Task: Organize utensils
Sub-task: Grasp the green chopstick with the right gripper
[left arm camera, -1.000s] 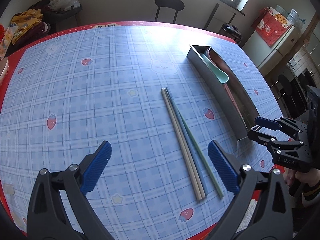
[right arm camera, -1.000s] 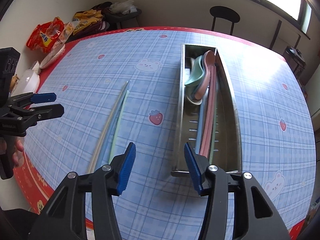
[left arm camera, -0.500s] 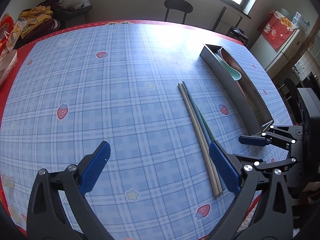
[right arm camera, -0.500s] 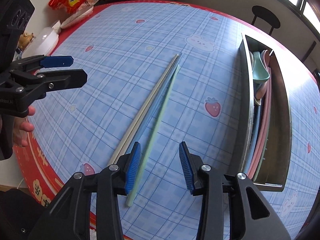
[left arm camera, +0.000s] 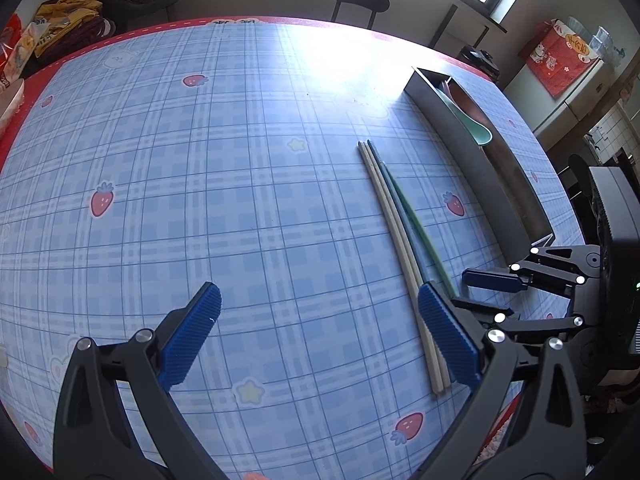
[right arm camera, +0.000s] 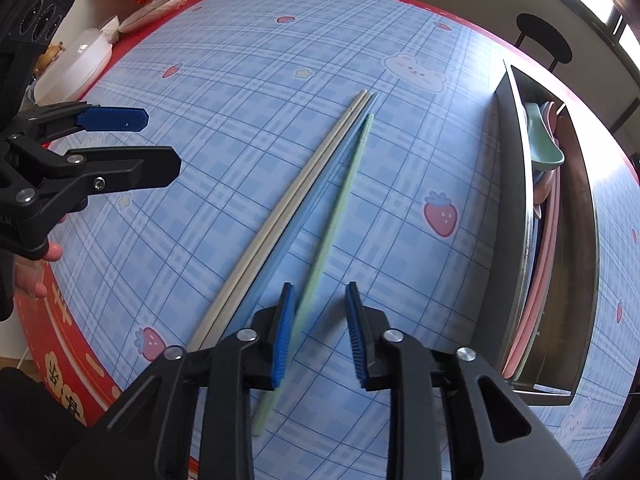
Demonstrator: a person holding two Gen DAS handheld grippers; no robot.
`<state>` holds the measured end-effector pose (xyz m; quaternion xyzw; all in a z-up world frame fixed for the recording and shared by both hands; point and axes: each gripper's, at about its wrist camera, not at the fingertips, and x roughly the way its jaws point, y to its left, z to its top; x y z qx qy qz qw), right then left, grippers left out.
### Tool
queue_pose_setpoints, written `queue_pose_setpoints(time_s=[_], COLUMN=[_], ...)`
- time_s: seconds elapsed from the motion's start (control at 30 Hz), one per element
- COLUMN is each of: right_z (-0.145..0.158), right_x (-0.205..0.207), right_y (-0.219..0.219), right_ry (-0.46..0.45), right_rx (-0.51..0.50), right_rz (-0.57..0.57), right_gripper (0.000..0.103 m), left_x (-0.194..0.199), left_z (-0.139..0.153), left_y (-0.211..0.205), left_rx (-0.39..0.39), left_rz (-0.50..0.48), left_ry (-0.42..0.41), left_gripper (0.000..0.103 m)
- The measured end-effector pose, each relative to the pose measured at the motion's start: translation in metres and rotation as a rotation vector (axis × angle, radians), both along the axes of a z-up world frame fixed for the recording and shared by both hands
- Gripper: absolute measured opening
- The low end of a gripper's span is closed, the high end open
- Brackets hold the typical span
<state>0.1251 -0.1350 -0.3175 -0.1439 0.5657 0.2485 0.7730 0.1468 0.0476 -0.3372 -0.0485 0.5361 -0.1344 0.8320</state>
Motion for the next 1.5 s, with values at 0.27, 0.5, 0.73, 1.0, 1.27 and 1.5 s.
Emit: queue_pose_setpoints(time_s=[0.27, 0.5, 0.73, 1.0, 1.27, 1.5], right_z=[-0.002, 0.000, -0.001, 0.000, 0.000, 0.000], right_x=[-0.003, -0.006, -0.006, -0.007, -0.007, -0.007], right_y=[-0.012, -0.033, -0.034, -0.039, -0.040, -0.040], right_ry=[0.018, 0.045, 0.046, 0.043, 0.044, 0.043], right_rx=[0.029, 0.083, 0.094, 0.105, 0.108, 0.106], right_rz=[-0.071, -0.112, -0.112, -0.108, -0.109, -0.109], right_gripper=[0.008, 0.007, 0.007, 0.007, 0.007, 0.007], left_x=[0.009, 0.018, 0.036, 0.048, 0.052, 0.057], left_z=[-0.017, -0.027, -0.031, -0.036, -0.038, -0.038], left_y=[-0.019, -0.037, -0.053, -0.064, -0.064, -0.066], left_rx=[0.004, 0.047, 0.139, 0.205, 0.207, 0.213], left_rz=[-0.029, -0.054, -0.066, -0.074, -0.057, -0.044], left_ry=[0.052, 0.071, 0.052, 0.032, 0.016, 0.027], left_gripper=[0.097, 0.097, 0.097, 0.098, 0.099, 0.099])
